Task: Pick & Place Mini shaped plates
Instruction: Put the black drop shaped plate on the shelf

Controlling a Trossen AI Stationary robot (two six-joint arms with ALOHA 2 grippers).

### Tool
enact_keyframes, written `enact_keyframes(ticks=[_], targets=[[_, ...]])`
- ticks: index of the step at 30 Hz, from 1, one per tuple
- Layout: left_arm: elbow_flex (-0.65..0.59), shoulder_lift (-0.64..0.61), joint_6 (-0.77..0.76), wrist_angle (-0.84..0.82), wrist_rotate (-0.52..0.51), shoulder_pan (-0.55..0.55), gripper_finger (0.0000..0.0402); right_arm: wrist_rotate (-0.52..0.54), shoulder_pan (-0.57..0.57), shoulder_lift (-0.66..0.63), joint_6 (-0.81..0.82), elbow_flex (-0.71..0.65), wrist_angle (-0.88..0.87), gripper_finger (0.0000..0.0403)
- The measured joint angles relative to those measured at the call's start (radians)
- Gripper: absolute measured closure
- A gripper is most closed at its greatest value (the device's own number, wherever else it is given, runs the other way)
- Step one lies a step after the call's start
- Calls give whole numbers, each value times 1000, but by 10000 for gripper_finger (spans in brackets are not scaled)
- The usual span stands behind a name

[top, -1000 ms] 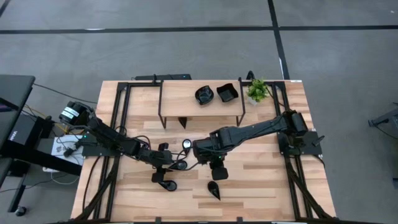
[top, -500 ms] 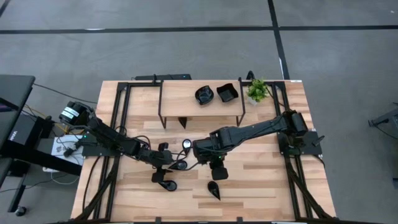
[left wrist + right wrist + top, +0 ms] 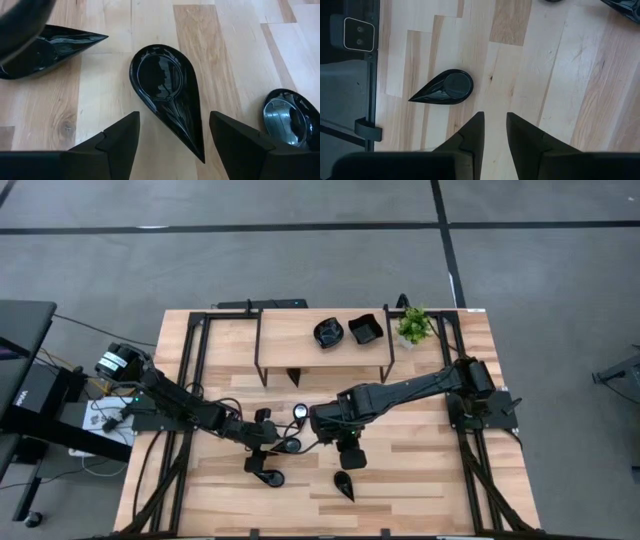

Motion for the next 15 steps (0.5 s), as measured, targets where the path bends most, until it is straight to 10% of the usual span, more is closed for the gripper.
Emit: enact_keyframes(ticks=[15], targets=[[0,68,-6,31,6,0,160,0,0,0,0,0,0,326]])
